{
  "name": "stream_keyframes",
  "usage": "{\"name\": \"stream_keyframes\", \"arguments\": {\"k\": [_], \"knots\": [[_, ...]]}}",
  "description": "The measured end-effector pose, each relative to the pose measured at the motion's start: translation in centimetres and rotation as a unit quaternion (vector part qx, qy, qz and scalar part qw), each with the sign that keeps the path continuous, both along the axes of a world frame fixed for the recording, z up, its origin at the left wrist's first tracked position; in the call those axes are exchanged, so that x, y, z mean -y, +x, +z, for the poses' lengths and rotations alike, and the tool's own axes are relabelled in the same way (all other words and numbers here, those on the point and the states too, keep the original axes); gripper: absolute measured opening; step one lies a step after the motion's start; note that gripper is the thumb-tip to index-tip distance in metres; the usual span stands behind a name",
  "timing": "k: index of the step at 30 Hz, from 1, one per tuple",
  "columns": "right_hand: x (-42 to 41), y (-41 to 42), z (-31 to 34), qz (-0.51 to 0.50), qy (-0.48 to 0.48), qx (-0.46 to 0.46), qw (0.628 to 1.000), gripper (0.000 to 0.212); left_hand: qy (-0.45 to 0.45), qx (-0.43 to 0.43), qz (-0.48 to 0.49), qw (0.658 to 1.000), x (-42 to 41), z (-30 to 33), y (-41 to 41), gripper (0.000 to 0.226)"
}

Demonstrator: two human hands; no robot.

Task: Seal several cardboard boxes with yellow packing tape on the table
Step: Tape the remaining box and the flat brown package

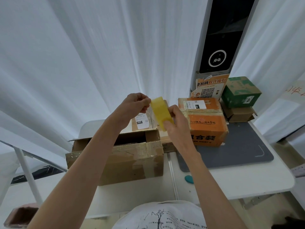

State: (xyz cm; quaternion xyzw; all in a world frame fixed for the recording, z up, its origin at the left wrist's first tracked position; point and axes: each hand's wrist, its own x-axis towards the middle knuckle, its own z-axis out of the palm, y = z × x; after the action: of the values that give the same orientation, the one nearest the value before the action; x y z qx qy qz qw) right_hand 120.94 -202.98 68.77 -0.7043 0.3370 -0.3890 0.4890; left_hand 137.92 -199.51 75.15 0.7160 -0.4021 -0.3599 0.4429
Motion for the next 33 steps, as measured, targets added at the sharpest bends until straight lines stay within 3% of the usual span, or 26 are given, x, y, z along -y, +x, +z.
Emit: {"name": "stream_keyframes", "arguments": {"k": [6, 12, 18, 23, 29, 33], "knots": [[-0.7, 0.7, 0.7, 0.077, 0.077, 0.004, 0.994, 0.031, 0.011, 0.028, -0.002, 1.0, -0.2, -0.1, 1.5, 0.012], [-1.2, 1.1, 1.6, 0.045, 0.037, -0.038, 0.998, 0.021, -0.079, 0.033, 0.02, 0.996, -0.9, 0.5, 1.8, 0.012], [-1.4, 1.0, 3.5, 0.028, 0.104, 0.024, 0.994, 0.015, -0.123, -0.014, -0.057, 0.991, -0.5, 1.5, 0.8, 0.016], [-2.0, 1.0, 3.3, 0.09, 0.17, 0.054, 0.98, 0.02, -0.126, 0.023, -0.04, 0.991, 0.4, 1.9, 1.2, 0.016], [-1.3, 1.3, 3.2, 0.05, 0.22, 0.065, 0.972, 0.02, -0.209, 0.08, 0.039, 0.974, 0.6, 1.6, 0.1, 0.021], [-1.4, 1.2, 2.1, 0.022, 0.249, 0.045, 0.967, 0.028, -0.219, 0.139, 0.01, 0.966, 1.3, 2.9, 0.1, 0.023]]}}
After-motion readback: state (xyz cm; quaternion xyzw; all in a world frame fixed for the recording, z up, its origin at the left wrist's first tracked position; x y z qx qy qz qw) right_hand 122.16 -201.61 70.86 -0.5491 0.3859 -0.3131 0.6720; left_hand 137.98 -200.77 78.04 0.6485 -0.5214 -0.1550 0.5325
